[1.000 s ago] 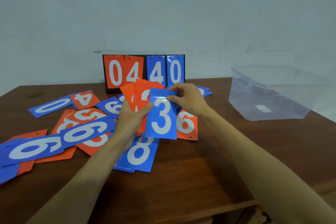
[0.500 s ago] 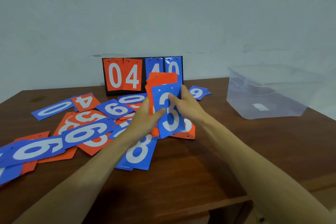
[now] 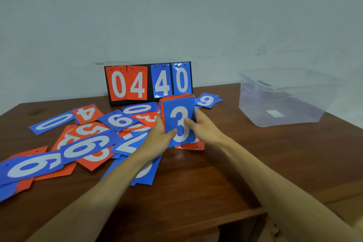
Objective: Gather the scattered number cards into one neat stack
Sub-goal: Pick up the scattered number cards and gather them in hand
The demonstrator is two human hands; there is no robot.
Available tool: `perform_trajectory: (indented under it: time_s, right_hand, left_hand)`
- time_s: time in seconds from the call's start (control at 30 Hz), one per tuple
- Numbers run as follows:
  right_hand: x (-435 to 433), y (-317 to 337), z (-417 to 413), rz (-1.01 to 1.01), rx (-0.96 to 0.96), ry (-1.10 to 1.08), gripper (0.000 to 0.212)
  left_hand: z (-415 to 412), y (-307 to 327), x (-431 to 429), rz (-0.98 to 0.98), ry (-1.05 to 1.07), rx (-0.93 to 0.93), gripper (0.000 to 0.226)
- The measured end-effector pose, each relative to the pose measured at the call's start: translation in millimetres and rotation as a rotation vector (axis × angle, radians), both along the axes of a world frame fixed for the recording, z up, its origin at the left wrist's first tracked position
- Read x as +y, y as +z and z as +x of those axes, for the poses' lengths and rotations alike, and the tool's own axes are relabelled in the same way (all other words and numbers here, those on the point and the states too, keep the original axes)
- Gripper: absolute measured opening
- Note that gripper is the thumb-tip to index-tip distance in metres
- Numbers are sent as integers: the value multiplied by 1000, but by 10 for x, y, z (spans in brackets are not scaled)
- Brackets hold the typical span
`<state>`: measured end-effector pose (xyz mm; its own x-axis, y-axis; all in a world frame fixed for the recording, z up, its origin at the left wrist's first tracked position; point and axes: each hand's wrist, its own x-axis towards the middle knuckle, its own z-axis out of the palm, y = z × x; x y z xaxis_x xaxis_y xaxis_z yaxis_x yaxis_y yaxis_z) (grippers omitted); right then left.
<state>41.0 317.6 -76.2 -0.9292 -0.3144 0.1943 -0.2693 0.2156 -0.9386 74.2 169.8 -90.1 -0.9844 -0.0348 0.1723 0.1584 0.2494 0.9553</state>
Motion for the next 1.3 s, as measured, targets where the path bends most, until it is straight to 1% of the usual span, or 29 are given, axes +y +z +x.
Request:
perform_trajectory:
  time_s: [0.07,0.17,0.23,0.3,0.37,0.4,0.47,0.57,0.63,0.67,0.7,0.77,0.8,0.83,0.9,0.97,1.03,1.07,1.1,1.17,1.2,1.23,1.3]
  right_hand:
    - [-17,27,-28,27,-11,15,31]
    - [-6,107,-121,103,-43,8,29]
    - [62,92,-258,300,-22,-125,38]
    - [147,20,-410,604,17,-260,53]
    - [192,-72,-499,829,-1,-249,65]
    - [182,-105,-519,897,2,-202,68]
    - [142,-151,-555,947,35,-142,67]
    - [112,-141,-623,960,97,-168,66]
    - [114,-125,-669,973,59,-153,70]
    - [117,-130,-686,949,19,-144,69]
    - [122,-143,-695,916,-11,-148,64]
    - [159,-142,-682,828,-15,-213,39]
    - [190,-118,-669,736,-28,-267,25]
    - [221,-80,-644,604,-65,-325,17]
    - [298,8,-582,291,-171,-439,14]
    - [368,77,-541,59,-254,-546,18]
    - [409,85,-510,-117,-304,-605,18]
    - [410,95,-483,-211,-323,-610,16]
    - [401,118,-437,-339,-337,-582,15]
    - [353,142,-359,-632,-395,-453,25]
    - [297,144,-306,-682,-429,-395,31]
    - [223,146,-251,-662,-446,-347,33]
    - [46,137,-156,-550,-430,-275,25]
  left_hand:
    - [-40,26,-14,-21,34,23,47]
    - [-94,78,-85,66,91,19,39]
    - [-133,125,-190,201,154,-44,33]
    - [-172,165,-313,404,193,-115,26]
    - [-185,173,-406,542,208,-149,16]
    - [-182,159,-440,590,207,-154,14]
    - [-165,124,-482,684,190,-176,12]
    - [-168,105,-518,801,171,-221,10]
    - [-186,115,-540,811,173,-227,10]
    - [-190,116,-537,782,174,-216,11]
    - [-187,114,-531,746,180,-201,12]
    - [-190,82,-516,681,222,-164,13]
    - [-196,63,-514,656,259,-142,16]
    - [-200,45,-516,632,308,-123,19]
    - [-204,18,-530,616,421,-108,19]
    - [-198,11,-552,653,511,-112,21]
    - [-189,27,-578,677,563,-109,44]
    - [-184,35,-589,672,577,-104,54]
    - [-179,44,-595,659,590,-99,56]
    - [-160,48,-573,616,596,-97,44]
    - [-141,47,-538,594,579,-110,38]
    - [-120,54,-486,584,548,-133,36]
    - [-88,81,-361,638,450,-180,36]
